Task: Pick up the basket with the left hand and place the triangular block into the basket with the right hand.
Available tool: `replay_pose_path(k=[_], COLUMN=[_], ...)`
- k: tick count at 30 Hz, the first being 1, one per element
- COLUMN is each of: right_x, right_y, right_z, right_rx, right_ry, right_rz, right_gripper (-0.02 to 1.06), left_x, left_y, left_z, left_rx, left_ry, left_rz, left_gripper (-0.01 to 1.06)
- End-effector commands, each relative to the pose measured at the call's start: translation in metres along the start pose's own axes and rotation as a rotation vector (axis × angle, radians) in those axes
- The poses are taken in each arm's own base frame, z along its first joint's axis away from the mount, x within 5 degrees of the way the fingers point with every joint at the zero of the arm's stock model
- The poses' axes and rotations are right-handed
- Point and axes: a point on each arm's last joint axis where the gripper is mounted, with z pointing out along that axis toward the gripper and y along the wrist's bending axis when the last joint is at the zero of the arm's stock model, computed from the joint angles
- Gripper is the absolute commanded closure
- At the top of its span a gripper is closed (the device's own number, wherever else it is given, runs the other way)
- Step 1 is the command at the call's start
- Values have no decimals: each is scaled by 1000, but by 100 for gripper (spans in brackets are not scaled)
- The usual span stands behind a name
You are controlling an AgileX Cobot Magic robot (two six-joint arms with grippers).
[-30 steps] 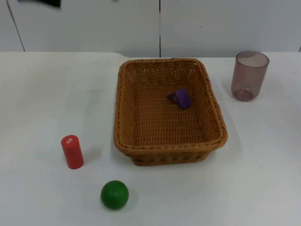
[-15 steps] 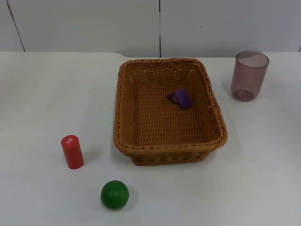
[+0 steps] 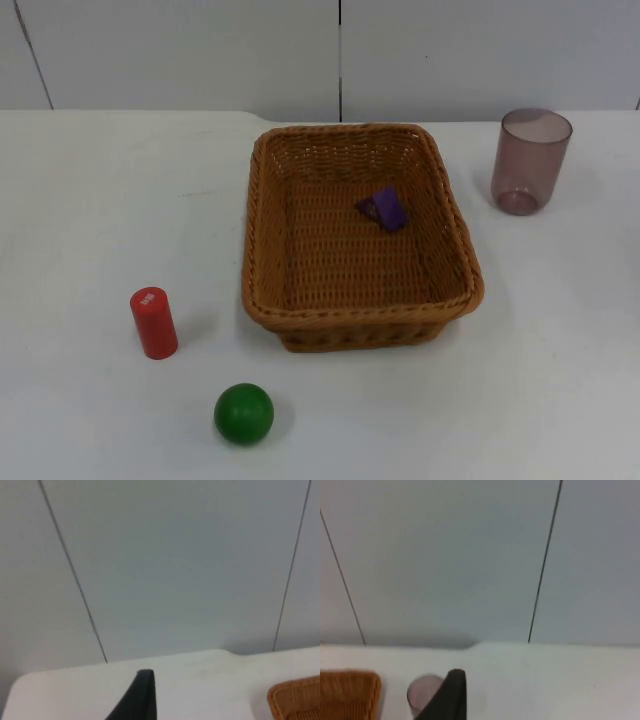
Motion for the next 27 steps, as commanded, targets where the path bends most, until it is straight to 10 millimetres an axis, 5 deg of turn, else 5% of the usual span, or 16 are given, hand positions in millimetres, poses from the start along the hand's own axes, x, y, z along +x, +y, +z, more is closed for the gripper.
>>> replay_pose_path(k=[1,5,6,10,15,20,27], right_x=[-1,8,8,31,47,62,78], right_y=[-8,-18,-18,-7,-21,-39,-35], right_z=[-26,-87,-87,-140,-154,-191,-219], right_rx=[2,-78,-78,-350,-197,-17,67], right_ry=[-90,-179,-179,-185,-117,-247,-334], right_rz=[-5,44,44,-30,-43,-21,-35], right_gripper=[0,0,0,0,0,0,0], left_x=[1,16,16,44,62,69,77], left_y=[6,15,15,15,21,33,35], left_z=[-28,-90,-90,-129,-140,-172,-214], left_rx=[-9,10,10,89,48,-32,-196], left_ry=[-59,-112,-112,-115,-42,-158,-322], left_rz=[-7,-83,-83,-89,-151,-171,-59], left_gripper=[0,0,0,0,0,0,0])
